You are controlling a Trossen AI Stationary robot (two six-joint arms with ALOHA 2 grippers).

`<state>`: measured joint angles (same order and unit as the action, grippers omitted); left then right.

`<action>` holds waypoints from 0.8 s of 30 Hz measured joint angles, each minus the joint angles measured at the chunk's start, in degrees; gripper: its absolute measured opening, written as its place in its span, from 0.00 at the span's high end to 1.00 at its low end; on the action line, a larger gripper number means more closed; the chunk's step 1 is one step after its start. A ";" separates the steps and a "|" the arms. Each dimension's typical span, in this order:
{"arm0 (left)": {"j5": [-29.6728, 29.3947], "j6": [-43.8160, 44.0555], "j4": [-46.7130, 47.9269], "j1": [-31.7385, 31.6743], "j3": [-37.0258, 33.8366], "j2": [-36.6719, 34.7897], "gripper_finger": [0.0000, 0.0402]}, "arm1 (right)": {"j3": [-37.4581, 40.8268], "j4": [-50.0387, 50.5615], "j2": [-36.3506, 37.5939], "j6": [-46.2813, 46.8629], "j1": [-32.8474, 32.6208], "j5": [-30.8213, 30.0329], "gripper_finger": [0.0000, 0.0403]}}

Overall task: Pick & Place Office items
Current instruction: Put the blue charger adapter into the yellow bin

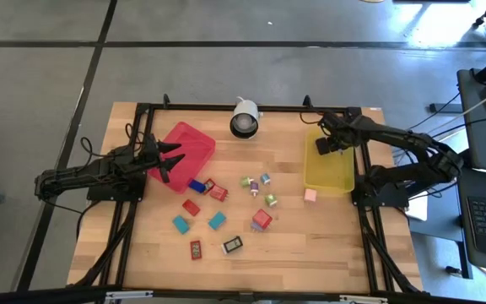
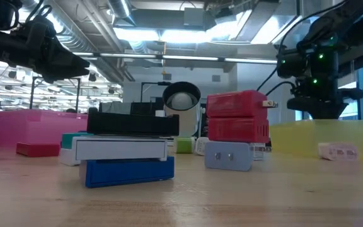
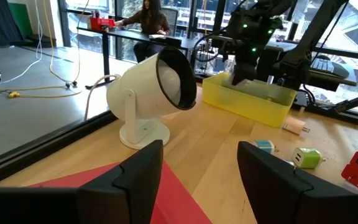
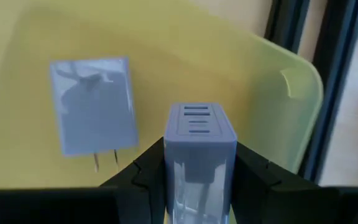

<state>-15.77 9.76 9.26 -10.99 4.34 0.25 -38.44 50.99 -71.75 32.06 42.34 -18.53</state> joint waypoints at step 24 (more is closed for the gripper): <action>0.00 0.00 0.00 0.01 0.00 0.00 0.49 | -0.02 -5.37 -11.54 -5.91 4.77 -3.52 0.56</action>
<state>-15.77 9.76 9.26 -10.99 4.34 0.25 -38.46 45.63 -83.29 26.15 47.11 -22.04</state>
